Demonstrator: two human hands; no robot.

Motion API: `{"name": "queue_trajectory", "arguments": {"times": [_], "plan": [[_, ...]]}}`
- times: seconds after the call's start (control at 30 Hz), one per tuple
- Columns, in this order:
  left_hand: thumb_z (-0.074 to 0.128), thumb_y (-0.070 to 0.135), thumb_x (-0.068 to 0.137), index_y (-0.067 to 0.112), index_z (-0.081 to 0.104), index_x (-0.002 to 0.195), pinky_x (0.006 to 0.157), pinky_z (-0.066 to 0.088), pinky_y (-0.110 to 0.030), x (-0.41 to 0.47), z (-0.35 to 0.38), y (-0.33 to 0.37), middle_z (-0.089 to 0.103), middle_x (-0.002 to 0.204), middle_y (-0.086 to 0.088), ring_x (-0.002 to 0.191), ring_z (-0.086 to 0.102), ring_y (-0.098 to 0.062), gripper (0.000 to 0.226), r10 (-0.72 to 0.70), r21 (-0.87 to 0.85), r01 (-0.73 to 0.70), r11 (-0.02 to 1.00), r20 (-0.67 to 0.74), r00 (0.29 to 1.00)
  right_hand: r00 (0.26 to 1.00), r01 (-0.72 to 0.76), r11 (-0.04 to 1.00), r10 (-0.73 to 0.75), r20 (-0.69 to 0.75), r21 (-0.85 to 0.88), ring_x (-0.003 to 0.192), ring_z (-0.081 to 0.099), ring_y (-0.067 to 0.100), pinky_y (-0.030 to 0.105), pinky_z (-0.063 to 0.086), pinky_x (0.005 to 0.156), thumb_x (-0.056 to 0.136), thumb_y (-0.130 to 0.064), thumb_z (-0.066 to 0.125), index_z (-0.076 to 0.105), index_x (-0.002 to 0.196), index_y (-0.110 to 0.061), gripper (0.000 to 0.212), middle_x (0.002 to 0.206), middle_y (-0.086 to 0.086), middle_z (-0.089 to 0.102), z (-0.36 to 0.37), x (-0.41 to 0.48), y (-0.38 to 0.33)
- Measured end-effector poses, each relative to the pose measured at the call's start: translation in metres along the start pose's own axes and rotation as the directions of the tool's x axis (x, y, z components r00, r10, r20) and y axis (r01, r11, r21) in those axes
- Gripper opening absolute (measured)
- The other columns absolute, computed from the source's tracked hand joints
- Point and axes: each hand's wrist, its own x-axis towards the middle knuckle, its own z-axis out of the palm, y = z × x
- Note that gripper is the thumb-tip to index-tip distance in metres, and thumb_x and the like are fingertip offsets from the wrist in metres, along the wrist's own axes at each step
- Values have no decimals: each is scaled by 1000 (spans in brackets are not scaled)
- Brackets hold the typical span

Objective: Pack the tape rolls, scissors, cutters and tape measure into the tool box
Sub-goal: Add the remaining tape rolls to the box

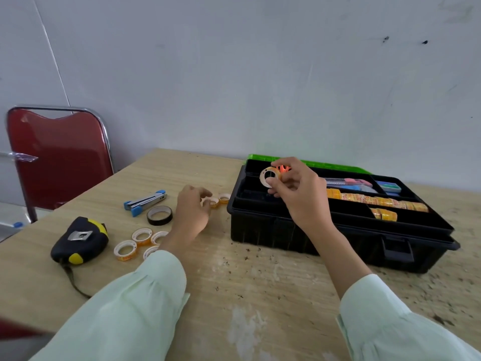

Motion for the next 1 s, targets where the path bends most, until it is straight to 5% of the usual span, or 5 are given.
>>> {"name": "queue_trajectory", "arguments": {"times": [0.23, 0.53, 0.67, 0.77, 1.0], "plan": [[57, 17, 92, 8, 65, 104, 75, 37, -25, -2, 11, -4, 44, 113, -9, 103, 50, -23, 17, -39, 110, 35, 993, 40, 998, 999, -31, 999, 31, -4, 26, 70, 71, 6, 35, 60, 76, 86, -15, 70, 64, 104, -23, 21, 78, -5, 70, -3, 0, 3], [65, 13, 86, 14, 57, 91, 62, 47, -12, -24, -18, 63, 65, 102, 1, 87, 59, -5, 11, 149, -407, -266, 874, -296, 944, 995, -77, 992, 82, -52, 97, 83, 71, 9, 33, 58, 84, 86, -13, 69, 65, 115, -20, 30, 84, -3, 73, -11, 3, 3], [66, 5, 81, 15, 54, 115, 72, 51, -15, -35, -16, 110, 59, 103, 2, 93, 60, -8, 37, 343, -440, -415, 796, -237, 909, 988, -81, 995, 89, -127, 66, 80, 70, 6, 24, 57, 80, 85, -15, 70, 64, 120, -17, 35, 84, -4, 72, -33, -1, 5], [66, 7, 79, 17, 60, 111, 84, 54, -26, -41, -7, 142, 58, 103, -1, 94, 61, -11, 34, 486, -424, -503, 754, -156, 860, 972, -129, 991, 118, -201, -40, 78, 67, 6, 8, 49, 70, 83, -19, 73, 60, 118, -21, 38, 83, -4, 70, -70, -3, 11], [69, 13, 83, 16, 62, 113, 87, 53, -19, -59, 33, 203, 56, 107, 0, 96, 63, -10, 31, 579, -556, -442, 704, 88, 811, 916, -357, 876, 261, -305, -324, 73, 63, 14, 16, 43, 61, 81, -13, 73, 67, 98, -15, 18, 74, -3, 64, -165, -21, 30]]}}
